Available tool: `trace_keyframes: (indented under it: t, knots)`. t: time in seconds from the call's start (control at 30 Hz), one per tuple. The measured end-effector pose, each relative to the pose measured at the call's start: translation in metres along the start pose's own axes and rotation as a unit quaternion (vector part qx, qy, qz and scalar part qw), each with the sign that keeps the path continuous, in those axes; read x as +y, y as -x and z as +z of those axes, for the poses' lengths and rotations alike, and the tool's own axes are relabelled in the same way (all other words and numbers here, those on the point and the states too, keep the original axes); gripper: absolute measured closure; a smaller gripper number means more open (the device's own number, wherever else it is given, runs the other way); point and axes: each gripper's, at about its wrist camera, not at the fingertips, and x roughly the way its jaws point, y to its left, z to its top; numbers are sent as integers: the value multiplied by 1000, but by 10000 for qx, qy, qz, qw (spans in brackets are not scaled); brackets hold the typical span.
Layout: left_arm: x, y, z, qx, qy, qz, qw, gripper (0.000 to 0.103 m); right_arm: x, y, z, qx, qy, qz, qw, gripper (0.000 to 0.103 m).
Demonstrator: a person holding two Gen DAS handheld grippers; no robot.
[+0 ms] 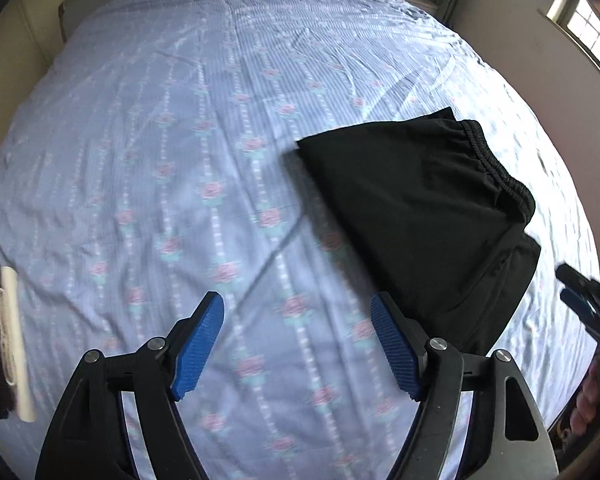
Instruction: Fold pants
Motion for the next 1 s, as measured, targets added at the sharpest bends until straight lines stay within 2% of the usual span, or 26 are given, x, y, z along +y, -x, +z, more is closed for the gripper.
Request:
trace_keyframes:
  t: [0.17, 0.33, 0.47, 0.6, 0.83, 1.0]
  knots:
    - [24, 11, -15, -75, -145, -35, 9999, 28, 13, 7, -60, 182, -217, 233, 9993, 33]
    - [40, 13, -28, -84, -387, -146, 9991, 27, 26, -27, -114, 776, -622, 675, 9927, 33]
    - [49, 11, -36, 7, -727, -164, 9972, 27, 28, -50, -145, 771, -1075, 734, 9885, 33]
    - [57, 6, -38, -9, -929, -260, 9953, 25, 29, -60, -162, 510, -1548, 777, 9836, 33]
    - [65, -29, -35, 175, -1181, -426, 9919, 25, 33, -77, -174, 45, -2134, 902, 9728, 32]
    - [71, -53, -34, 314, -1226, -529, 9905, 25, 31, -78, -180, -384, -2506, 950, 9627, 26]
